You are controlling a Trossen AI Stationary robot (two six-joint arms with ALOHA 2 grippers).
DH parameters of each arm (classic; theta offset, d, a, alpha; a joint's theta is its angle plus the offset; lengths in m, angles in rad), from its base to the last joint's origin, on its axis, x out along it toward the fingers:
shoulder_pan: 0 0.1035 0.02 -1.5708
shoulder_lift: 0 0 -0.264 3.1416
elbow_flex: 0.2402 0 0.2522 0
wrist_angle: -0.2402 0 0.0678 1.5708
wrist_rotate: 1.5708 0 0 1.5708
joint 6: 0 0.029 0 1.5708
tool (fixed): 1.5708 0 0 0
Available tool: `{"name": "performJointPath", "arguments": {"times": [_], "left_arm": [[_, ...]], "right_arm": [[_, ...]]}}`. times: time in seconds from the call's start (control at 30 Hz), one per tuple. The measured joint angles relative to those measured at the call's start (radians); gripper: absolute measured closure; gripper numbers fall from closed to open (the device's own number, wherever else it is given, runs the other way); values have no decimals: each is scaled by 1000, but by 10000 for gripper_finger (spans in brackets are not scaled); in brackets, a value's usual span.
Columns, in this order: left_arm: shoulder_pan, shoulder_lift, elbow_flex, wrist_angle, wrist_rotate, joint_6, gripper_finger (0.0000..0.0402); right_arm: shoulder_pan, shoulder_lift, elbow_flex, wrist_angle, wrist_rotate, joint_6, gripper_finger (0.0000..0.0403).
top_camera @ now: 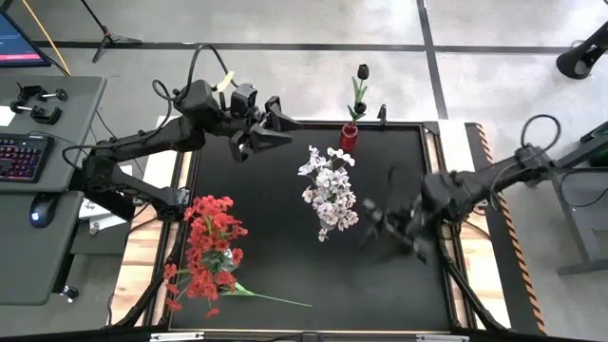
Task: Sort flowers into vase by color
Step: Put the black tulip into the red vase
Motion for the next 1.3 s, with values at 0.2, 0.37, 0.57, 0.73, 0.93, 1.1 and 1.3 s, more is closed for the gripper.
{"name": "performJointPath", "arguments": {"times": [0.2, 0.37, 0.57, 0.73, 0.93, 1.1, 1.3], "left_arm": [[-16, -4, 0, 2, 9, -3, 185], [-13, -30, -1, 0, 60, 21, 185], [-5, -82, -1, 0, 70, 69, 185], [-5, -110, -1, -4, 69, 91, 185], [-5, -113, -1, -8, 66, 83, 185], [-5, -113, -1, -38, 65, 84, 185], [-5, -113, -1, -63, 59, 74, 185]], "right_arm": [[255, 129, 0, 1, 395, 65, 219], [338, 321, 17, 6, 595, 217, 219], [344, 633, 192, -17, 598, 289, 219], [325, 872, 456, -235, 591, 263, 219], [274, 1110, 783, -475, 663, 135, 219], [221, 1264, 987, -495, 694, 17, 219], [164, 1408, 1137, -465, 694, -104, 219]]}}
